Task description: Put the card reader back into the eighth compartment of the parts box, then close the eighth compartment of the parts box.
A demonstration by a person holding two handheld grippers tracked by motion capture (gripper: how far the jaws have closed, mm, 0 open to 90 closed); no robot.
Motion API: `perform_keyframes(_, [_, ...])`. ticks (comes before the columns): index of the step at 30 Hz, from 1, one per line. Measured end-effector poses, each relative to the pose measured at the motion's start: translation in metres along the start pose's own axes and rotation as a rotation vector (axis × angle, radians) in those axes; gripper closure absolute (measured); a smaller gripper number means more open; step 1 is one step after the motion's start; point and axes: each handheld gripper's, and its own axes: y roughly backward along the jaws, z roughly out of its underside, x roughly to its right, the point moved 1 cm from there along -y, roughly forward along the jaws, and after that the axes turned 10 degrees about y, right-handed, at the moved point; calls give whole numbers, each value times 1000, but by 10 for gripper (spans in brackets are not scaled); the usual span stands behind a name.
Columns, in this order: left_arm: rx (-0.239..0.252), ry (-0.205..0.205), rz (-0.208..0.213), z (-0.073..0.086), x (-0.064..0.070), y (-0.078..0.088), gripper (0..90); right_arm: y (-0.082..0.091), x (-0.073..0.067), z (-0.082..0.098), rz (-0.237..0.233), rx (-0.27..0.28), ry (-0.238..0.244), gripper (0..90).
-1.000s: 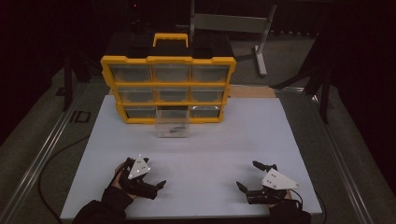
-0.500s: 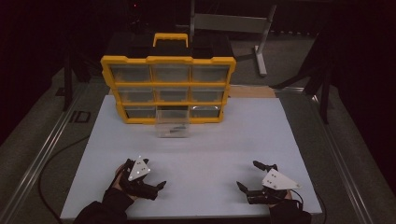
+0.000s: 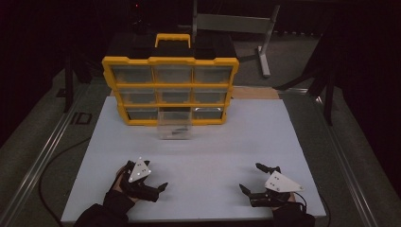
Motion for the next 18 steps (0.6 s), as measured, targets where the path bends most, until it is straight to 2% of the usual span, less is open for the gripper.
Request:
perform_keyframes(10, [-2,5,-2,-1,0,1,0,0,0,0,-1,4,-5,89])
perform_keyframes(18, [29,24,-9,-10,2,6,0,0,0,0,1,4,-5,89])
